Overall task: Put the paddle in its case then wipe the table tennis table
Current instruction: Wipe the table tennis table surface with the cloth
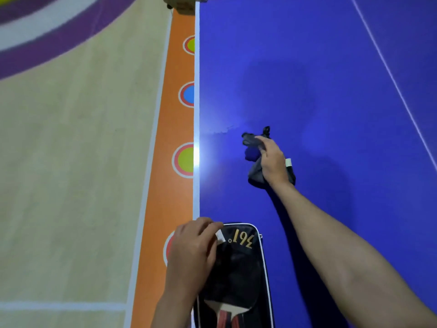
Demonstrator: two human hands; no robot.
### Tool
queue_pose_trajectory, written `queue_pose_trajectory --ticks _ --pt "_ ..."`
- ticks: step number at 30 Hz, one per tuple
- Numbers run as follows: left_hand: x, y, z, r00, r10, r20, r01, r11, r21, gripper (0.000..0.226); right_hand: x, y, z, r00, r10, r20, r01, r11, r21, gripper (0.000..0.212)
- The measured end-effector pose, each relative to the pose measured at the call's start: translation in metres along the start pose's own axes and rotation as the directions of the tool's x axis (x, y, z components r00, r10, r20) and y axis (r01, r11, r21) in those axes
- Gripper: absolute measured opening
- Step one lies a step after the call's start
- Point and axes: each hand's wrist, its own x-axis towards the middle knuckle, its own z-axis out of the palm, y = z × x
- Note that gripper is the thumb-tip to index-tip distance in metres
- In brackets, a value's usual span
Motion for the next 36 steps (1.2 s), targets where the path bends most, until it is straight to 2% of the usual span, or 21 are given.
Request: queue_pose_trajectory --ticks 2,3,8,12,14,17,20,27,32,36 --pt "0.004 -0.016 -0.012 1.000 -0.002 0.002 0.002 1.000 0.000 0.033 0.002 -0.021 -0.001 0.982 0.158 -0.105 -0.141 0.978 0.152 0.032" --pt "0.006 -0.023 -0.019 1.000 0.007 -0.003 -0.007 1.000 0.001 0.033 -0.002 -0.030 -0.001 0.972 0.195 -0.133 -0.167 0.967 0.194 0.033" --pt "0.028 -0.074 -0.050 0.997 0.065 0.034 -0.063 0.997 -0.049 0.035 -0.044 -0.064 0.028 0.951 0.182 -0.250 -0.145 0.976 0.160 0.035" --pt "0.048 -0.132 -0.076 0.978 0.137 0.160 -0.117 0.984 -0.132 0.031 -0.086 -0.106 0.063 0.927 0.261 -0.271 -0.210 0.956 0.203 0.032" --pt "0.059 -0.155 -0.093 0.955 0.187 0.231 -0.168 0.981 -0.101 0.031 -0.103 -0.130 0.082 0.897 0.278 -0.345 -0.234 0.958 0.165 0.033" --pt "0.075 -0.182 -0.123 0.923 0.184 0.339 -0.189 0.982 -0.018 0.028 -0.119 -0.173 0.101 0.832 0.359 -0.423 -0.280 0.930 0.238 0.033" --pt "0.098 -0.202 -0.147 0.924 0.149 0.351 -0.156 0.988 -0.007 0.025 -0.124 -0.209 0.106 0.796 0.339 -0.502 -0.265 0.940 0.214 0.033" --pt "0.182 -0.180 -0.174 0.895 0.309 0.323 -0.292 0.951 -0.100 0.024 -0.119 -0.248 0.088 0.719 0.411 -0.561 -0.295 0.911 0.289 0.036" --pt "0.257 -0.147 -0.154 0.813 0.451 0.368 -0.430 0.892 -0.142 0.027 -0.087 -0.232 0.081 0.608 0.470 -0.640 -0.351 0.882 0.315 0.035" --pt "0.313 -0.125 -0.136 0.753 0.509 0.416 -0.506 0.853 -0.126 0.027 -0.052 -0.215 0.076 0.534 0.518 -0.669 -0.377 0.853 0.360 0.033"
